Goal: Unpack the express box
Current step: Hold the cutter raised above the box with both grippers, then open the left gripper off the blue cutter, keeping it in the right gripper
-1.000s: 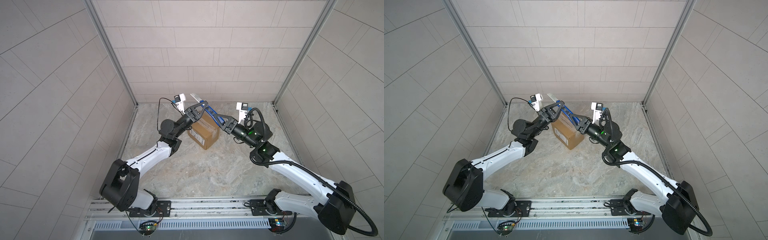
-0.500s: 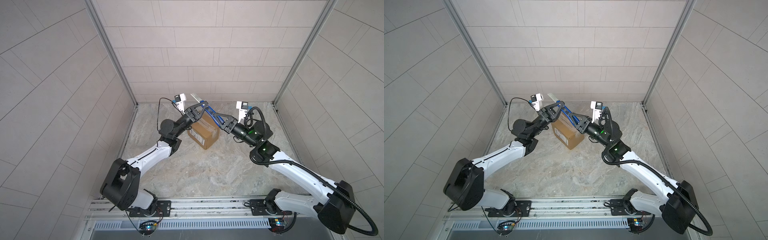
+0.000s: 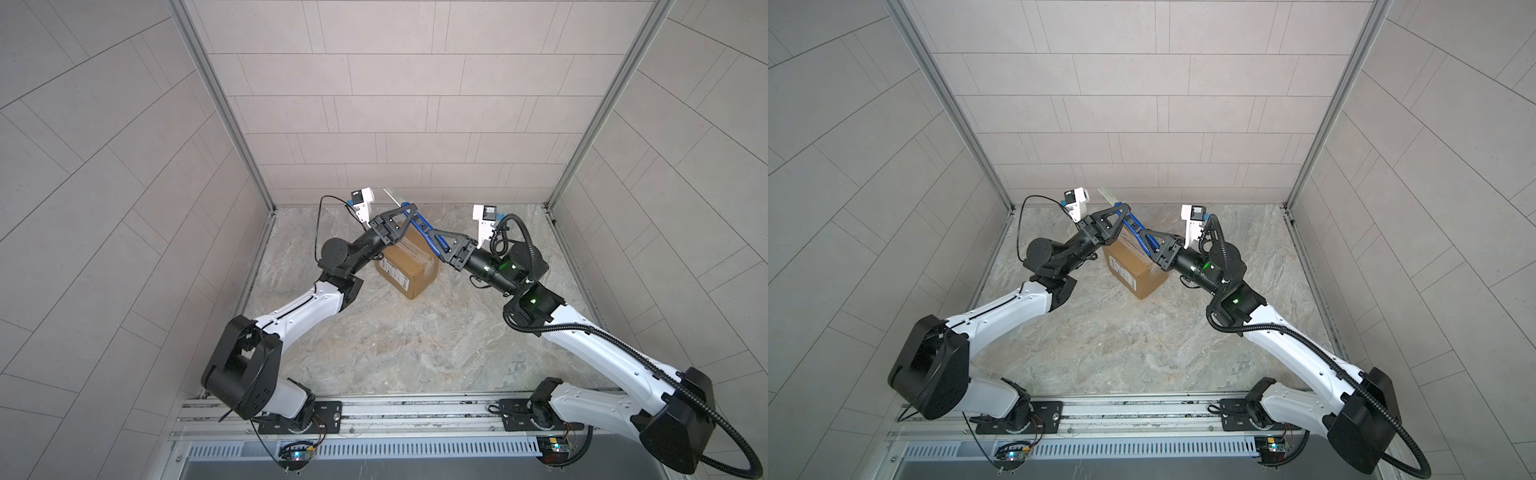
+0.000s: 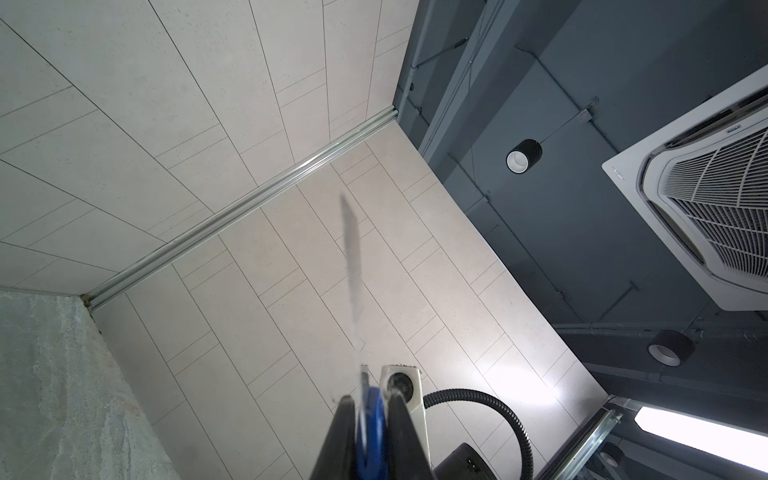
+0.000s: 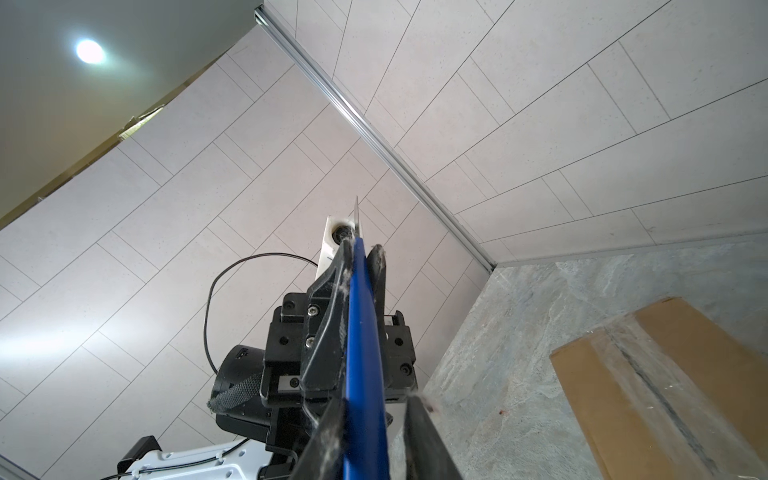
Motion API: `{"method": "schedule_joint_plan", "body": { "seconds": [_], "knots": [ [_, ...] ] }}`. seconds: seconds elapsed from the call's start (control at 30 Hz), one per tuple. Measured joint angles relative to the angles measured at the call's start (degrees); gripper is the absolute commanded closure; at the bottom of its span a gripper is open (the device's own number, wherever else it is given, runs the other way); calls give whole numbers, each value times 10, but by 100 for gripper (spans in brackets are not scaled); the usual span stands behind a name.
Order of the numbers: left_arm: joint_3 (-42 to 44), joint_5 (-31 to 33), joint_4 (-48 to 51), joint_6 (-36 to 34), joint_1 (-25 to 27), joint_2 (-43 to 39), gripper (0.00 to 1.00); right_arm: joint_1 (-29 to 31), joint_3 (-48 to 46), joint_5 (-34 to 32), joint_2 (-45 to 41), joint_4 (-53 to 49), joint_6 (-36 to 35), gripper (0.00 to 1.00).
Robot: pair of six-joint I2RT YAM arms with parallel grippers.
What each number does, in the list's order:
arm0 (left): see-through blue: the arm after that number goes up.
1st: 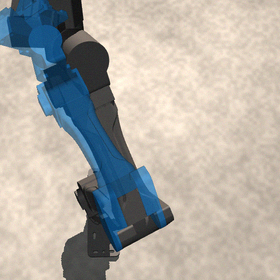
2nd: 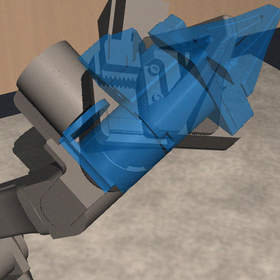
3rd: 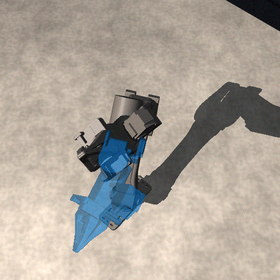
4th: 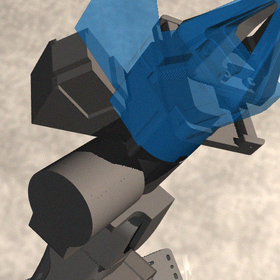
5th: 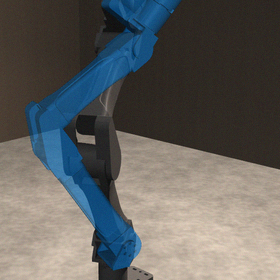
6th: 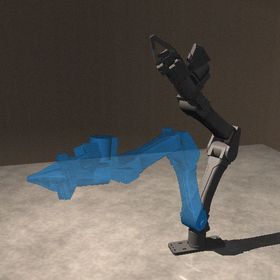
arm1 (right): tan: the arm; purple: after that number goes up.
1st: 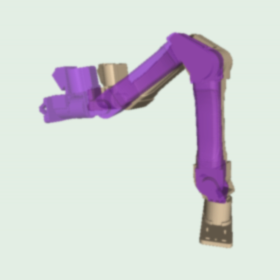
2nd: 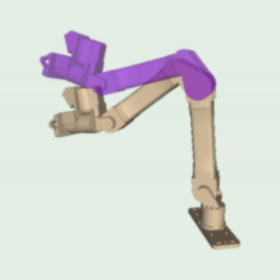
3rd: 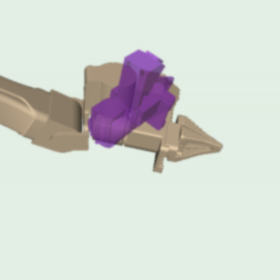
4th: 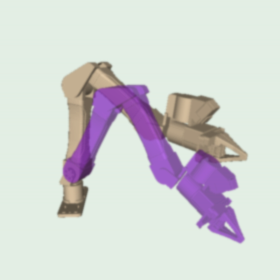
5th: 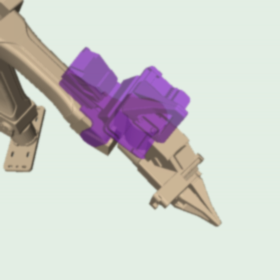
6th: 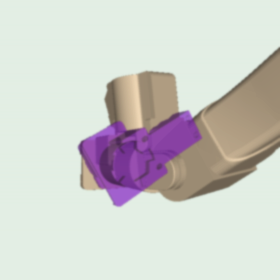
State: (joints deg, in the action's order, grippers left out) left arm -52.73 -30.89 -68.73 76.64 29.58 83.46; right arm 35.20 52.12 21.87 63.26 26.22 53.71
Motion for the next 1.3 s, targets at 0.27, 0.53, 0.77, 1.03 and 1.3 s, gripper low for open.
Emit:
{"method": "schedule_joint_plan", "body": {
  "seconds": [0.27, 0.53, 0.77, 1.03, 1.3],
  "knots": [
    [-4, -18, 0, 7, -17, 4, 100, 0, 5, 6, -10, -38, -26, 79],
    [-11, -26, 0, 16, -19, 8, 100, -1, 9, 14, -10, -42, -35, 72],
    [-15, -31, 0, 24, -19, 11, 100, -1, 13, 17, -7, -42, -36, 74],
    [-24, -35, 0, 31, -21, 17, 100, -1, 23, 21, 1, -36, -36, 77],
    [-30, -34, -13, 35, -20, 28, 100, -1, 26, 19, 9, -33, -26, 85]
  ]
}}
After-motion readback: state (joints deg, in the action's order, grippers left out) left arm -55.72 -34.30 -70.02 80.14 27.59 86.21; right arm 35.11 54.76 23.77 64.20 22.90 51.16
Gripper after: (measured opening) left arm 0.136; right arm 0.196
